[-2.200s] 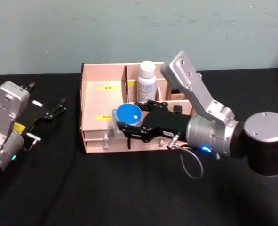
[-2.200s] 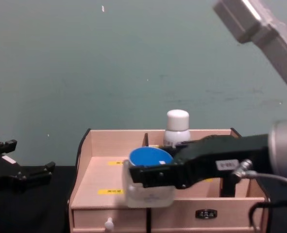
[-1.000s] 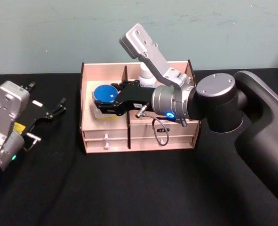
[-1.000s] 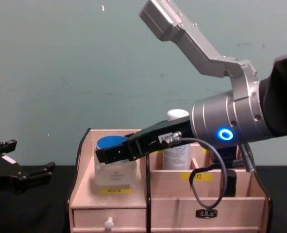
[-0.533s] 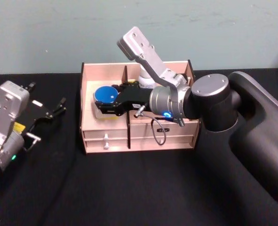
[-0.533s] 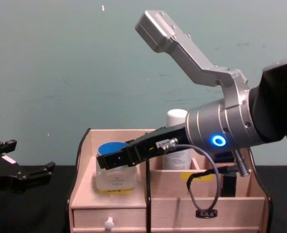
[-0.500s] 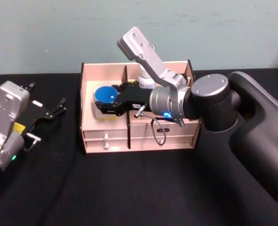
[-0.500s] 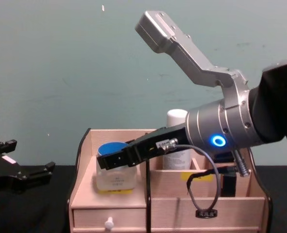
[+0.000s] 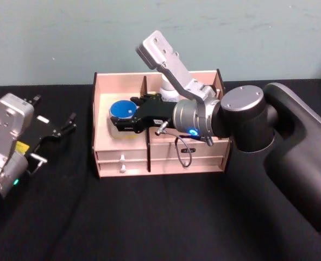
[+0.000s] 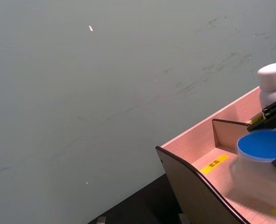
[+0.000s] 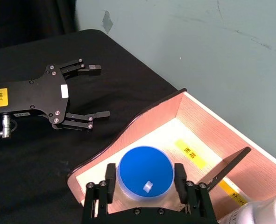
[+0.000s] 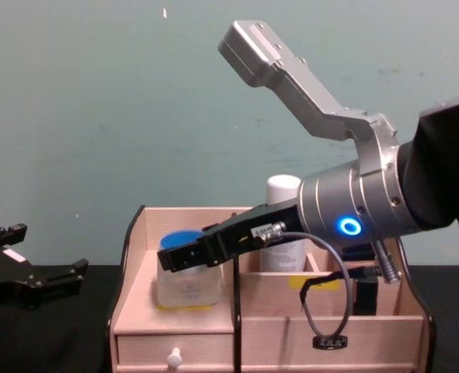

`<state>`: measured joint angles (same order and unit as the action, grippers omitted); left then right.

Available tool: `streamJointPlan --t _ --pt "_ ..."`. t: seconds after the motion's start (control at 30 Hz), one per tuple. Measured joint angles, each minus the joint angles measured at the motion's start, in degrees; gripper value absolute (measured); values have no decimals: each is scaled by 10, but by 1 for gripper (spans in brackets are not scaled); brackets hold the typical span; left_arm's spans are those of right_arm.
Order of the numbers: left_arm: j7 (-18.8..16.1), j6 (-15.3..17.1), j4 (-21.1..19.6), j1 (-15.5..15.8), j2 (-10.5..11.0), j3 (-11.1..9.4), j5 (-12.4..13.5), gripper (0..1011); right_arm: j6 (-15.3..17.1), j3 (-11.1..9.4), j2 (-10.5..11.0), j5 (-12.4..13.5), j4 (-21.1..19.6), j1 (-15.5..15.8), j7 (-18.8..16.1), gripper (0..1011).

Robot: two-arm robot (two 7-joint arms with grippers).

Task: Pick up the facial cleanser and watermelon frost from the table and place them into the tiered storage box.

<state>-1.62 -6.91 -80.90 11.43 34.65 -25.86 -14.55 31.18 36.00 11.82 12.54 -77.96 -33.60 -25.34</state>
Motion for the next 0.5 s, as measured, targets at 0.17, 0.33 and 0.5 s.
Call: streamJointPlan --t 0.17,0.33,0.5 --pt "0 0 0 0 0 0 0 1001 0 0 0 0 0 0 0 926" --pt "0 0 0 0 0 0 0 1001 0 0 0 0 0 0 0 1003" --pt "0 0 0 0 0 0 0 1001 -13 -4 3 -3 -12 6 3 1003"
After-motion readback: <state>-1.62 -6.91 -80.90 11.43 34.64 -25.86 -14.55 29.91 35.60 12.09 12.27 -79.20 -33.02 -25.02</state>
